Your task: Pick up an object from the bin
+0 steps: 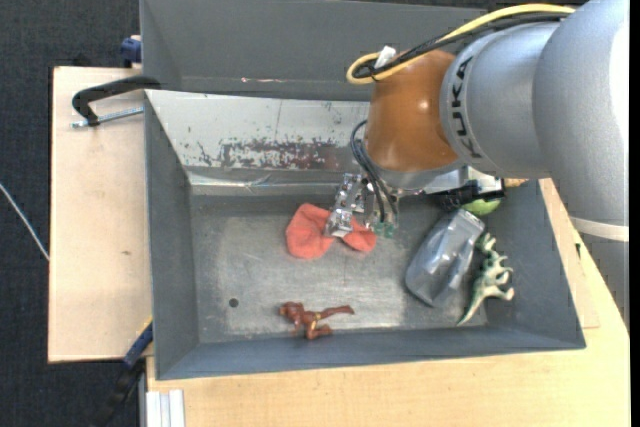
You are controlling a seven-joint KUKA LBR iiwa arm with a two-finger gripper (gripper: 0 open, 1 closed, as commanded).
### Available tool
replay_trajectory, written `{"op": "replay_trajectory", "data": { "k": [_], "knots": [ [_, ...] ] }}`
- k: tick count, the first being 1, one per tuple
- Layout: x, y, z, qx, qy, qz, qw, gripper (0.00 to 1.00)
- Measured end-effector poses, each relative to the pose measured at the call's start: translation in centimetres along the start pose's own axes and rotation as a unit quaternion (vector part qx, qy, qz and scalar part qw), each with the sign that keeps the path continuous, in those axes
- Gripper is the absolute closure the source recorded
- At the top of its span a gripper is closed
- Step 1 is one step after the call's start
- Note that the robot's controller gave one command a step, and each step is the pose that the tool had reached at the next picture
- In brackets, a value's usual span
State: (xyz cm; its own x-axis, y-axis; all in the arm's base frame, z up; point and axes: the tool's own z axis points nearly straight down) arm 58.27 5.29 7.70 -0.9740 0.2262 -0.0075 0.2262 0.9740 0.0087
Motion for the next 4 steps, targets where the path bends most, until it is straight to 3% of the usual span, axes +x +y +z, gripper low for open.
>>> {"op": "replay_trajectory", "data": {
  "k": [2,4],
  "knots": [
    [0.3,-0.2,-2.2,0.003,0.0043,0.000,1.0000,1.00],
    [0.0,-0.2,-5.0,0.003,0.0007,0.000,1.0000,1.00]
  ]
}}
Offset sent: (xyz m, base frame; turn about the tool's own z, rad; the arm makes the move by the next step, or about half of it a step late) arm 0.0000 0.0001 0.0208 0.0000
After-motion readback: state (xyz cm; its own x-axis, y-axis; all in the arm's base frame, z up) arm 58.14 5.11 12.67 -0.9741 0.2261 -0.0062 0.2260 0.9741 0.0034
